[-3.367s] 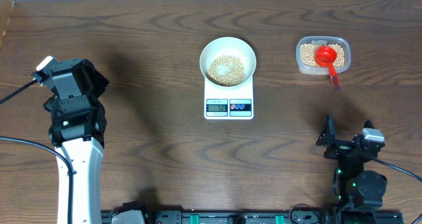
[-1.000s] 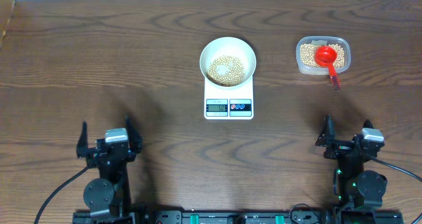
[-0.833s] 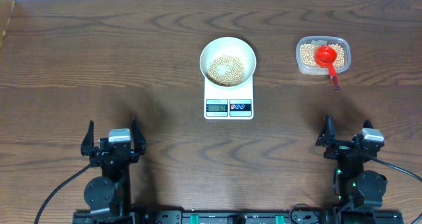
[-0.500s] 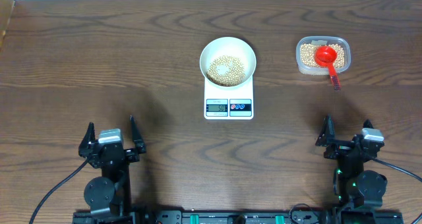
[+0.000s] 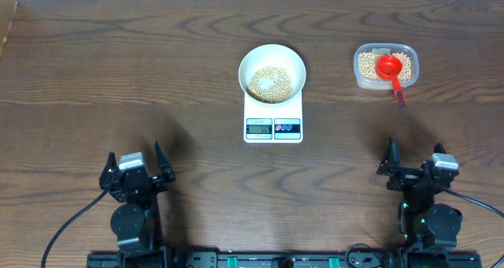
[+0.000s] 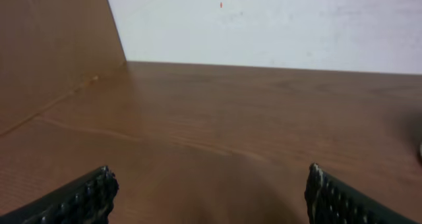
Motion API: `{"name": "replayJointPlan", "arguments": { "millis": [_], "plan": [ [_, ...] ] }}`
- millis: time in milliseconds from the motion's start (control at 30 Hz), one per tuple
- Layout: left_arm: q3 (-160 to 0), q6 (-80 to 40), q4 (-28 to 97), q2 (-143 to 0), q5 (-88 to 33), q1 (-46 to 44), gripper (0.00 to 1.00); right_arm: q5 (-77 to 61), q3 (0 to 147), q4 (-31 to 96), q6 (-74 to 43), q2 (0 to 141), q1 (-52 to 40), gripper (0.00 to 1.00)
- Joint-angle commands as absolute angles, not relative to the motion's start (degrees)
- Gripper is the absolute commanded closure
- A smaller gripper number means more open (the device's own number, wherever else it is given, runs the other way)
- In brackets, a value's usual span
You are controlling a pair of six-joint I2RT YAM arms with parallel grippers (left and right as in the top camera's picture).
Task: Scoop item into bowl and weigh 50g on scale
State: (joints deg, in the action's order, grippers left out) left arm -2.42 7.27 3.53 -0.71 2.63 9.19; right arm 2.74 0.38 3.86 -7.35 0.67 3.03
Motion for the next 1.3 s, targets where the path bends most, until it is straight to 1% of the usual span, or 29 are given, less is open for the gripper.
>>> {"name": "replayJointPlan", "arguments": {
  "millis": [0, 100, 1267],
  "plan": [
    [-0.21, 6.55, 4.16, -0.10, 3.62, 8.91, 0.07, 2.63, 0.32, 4.10, -7.64, 0.27, 2.68, 0.01],
    [-0.21, 7.92, 4.01, -0.10, 3.64, 8.93, 0.07, 2.63, 0.32, 4.10, -7.64, 0.27, 2.68, 0.01],
    [-0.23, 7.81, 3.99, -0.23, 2.81, 8.91, 0.07, 2.63, 0.32, 4.10, -7.64, 0.27, 2.68, 0.01]
  ]
}}
